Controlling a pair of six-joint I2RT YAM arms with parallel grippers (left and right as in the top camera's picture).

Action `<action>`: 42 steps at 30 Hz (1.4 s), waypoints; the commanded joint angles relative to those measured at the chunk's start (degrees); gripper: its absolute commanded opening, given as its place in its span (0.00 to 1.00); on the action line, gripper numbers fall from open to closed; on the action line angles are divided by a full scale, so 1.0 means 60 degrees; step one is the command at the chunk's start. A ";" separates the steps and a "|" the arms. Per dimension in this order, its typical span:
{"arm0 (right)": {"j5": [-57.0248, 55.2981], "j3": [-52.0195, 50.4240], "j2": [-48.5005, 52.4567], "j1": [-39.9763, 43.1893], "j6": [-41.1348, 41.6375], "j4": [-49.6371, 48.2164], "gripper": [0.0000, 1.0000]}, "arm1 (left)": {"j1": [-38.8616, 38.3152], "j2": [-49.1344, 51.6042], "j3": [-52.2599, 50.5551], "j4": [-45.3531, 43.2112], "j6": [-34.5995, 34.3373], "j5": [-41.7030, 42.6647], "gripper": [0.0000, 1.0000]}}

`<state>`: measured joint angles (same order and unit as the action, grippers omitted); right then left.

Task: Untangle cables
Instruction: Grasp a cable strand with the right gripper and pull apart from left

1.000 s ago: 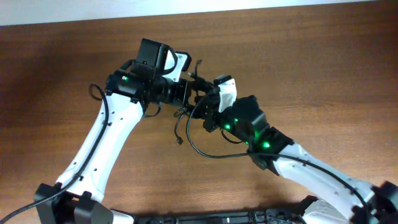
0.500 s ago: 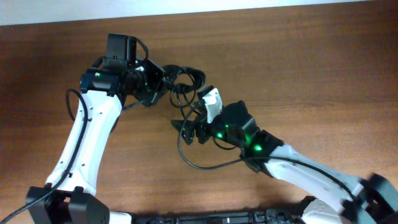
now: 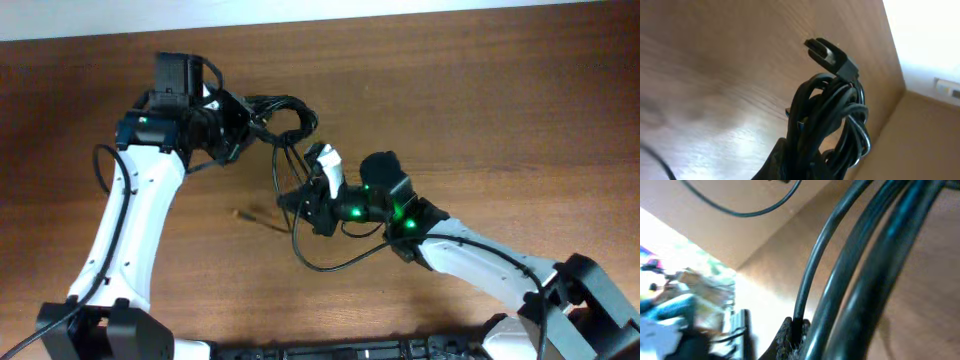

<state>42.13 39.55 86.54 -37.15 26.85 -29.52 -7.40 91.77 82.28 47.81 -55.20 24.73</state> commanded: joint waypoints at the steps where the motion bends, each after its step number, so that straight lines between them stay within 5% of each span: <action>1: 0.3636 -0.0007 -0.0630 0.1031 0.1173 0.0015 0.04 | 0.0200 -0.0175 0.0211 -0.0321 0.3486 -0.1228 0.00; 3: 0.3523 -0.0007 -0.0648 0.2124 0.2382 -0.1643 0.04 | -0.0186 -0.0175 0.0211 -0.0109 0.6444 -0.1155 0.00; 7: 0.1687 -0.0007 -0.0612 0.2364 0.3442 -0.1636 0.04 | -0.1457 -0.0175 0.0211 -0.0226 0.9449 -0.0106 0.00; 9: 0.0025 -0.0007 -0.0612 0.2364 0.3435 0.0157 0.04 | -0.1803 -0.0259 0.0211 -0.0321 0.9938 0.0208 0.00; 12: -0.1435 -0.0007 -0.0612 0.2364 0.3442 0.0324 0.04 | -0.1945 -0.0452 0.0211 0.0259 1.1861 0.2375 0.00; 14: -0.2382 -0.0007 -0.0612 0.2368 0.3694 0.0390 0.04 | -0.1956 -0.0455 0.0211 0.0324 1.2076 0.4058 0.00; 15: -0.2663 -0.0007 -0.0612 0.2382 0.3687 0.0386 0.07 | -0.1953 -0.0455 0.0211 0.0437 1.2145 0.4455 0.00; 16: -0.2488 -0.0007 -0.0616 0.2382 0.3683 0.0386 0.32 | -0.1916 -0.0455 0.0211 0.0390 1.1999 0.4419 0.00; 19: -0.1537 -0.0007 -0.0670 0.2477 0.3563 0.0390 1.00 | -0.0965 -0.0459 0.0211 -0.0372 0.8619 0.2612 0.00; 23: -0.0109 -0.0007 -0.1406 0.3785 0.3355 0.0346 0.99 | 0.0688 -0.0459 0.0211 -0.0433 0.3850 0.1370 0.00; 26: -0.0062 -0.0011 -0.1388 0.2426 0.3774 0.1224 0.98 | 0.0805 -0.0459 0.0211 -0.0328 -0.0452 0.0856 0.00; 28: -0.2058 -0.0011 -0.1341 0.1195 0.5446 0.2208 0.99 | 0.0805 -0.0459 0.0211 -0.0299 -0.2135 0.0943 0.00; 30: -0.5235 -0.0011 -0.1071 0.0390 0.9198 0.2455 0.99 | 0.0805 -0.0459 0.0211 -0.0131 -0.2918 0.1457 0.00; 32: -0.6539 -0.0011 -0.0656 0.0262 1.0666 0.2342 0.99 | 0.0798 -0.0459 0.0211 -0.0011 -0.2951 0.1931 0.00; 38: -0.6947 -0.0007 0.0339 0.0262 1.1100 0.0168 0.99 | 0.0357 -0.0459 0.0211 0.0186 -0.2954 0.2677 0.00; 42: -0.6586 -0.0007 0.0634 0.0255 1.1071 0.0171 0.97 | -0.0306 -0.0459 0.0211 -0.0069 -0.4943 0.3570 0.00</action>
<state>0.43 39.16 88.73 -35.24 93.49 -28.34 -7.18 90.96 82.41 48.99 -77.30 39.33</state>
